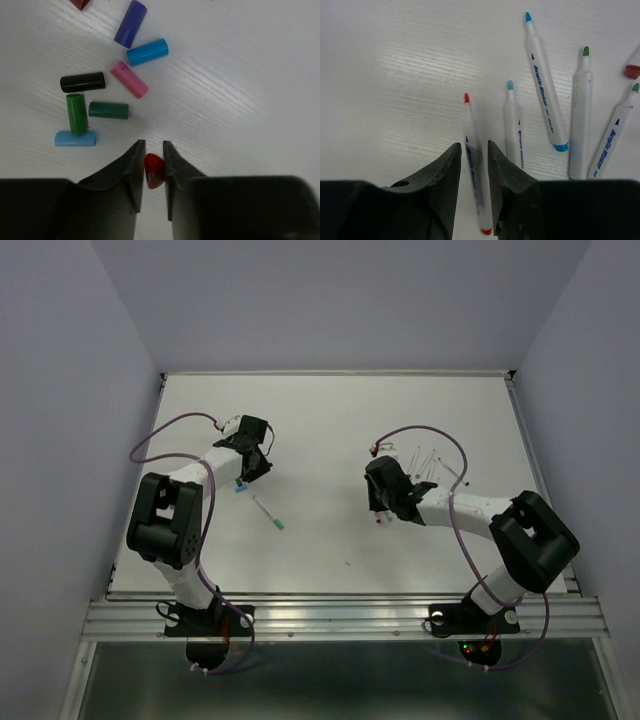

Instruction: Open the pen caps

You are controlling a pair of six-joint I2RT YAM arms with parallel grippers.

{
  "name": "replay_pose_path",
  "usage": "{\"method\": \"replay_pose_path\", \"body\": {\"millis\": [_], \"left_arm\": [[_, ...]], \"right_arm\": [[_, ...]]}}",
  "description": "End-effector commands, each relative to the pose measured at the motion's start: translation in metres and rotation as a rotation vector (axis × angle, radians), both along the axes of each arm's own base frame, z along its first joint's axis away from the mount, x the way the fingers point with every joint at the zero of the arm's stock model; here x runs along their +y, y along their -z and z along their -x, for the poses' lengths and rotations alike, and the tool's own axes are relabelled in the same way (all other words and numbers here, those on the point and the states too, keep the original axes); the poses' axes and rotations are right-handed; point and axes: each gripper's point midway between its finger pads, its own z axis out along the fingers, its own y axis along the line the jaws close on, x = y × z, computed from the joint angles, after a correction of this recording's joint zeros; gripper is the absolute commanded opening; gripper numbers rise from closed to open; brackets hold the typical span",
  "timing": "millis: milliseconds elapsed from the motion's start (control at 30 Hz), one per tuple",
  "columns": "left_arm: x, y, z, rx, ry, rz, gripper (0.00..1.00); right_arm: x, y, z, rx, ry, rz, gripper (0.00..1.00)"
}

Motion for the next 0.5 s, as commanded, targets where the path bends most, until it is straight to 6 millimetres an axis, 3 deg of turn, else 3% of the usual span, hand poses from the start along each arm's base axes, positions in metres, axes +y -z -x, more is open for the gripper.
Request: {"method": "replay_pose_path", "body": {"millis": [0,33,233,333,400,467], "left_arm": [[0.002,-0.010,-0.008,-0.016,-0.018,-0.036,0.37],[0.001,-0.009,-0.008,-0.013,-0.016,-0.036,0.42],[0.001,-0.010,-0.009,-0.009,-0.013,-0.041,0.55],[-0.001,-0.018,-0.011,-0.028,-0.010,-0.032,0.59],[-0.002,-0.031,-0.013,-0.054,-0.005,-0.021,0.62],[-0.003,-0.042,-0.014,-0.082,0.001,-0.012,0.68]], "right_arm": [[0.008,-0.029,-0.019,-0.083,0.016,-0.030,0.36],[0.010,-0.033,-0.018,-0.080,0.004,-0.042,0.44],[0.036,-0.065,-0.001,-0.085,-0.172,-0.158,0.57],[0.052,-0.090,0.011,-0.118,-0.286,-0.246,0.61],[0.059,-0.102,0.019,-0.133,-0.353,-0.283,0.68],[0.068,-0.107,0.027,-0.133,-0.407,-0.307,0.70]]}}
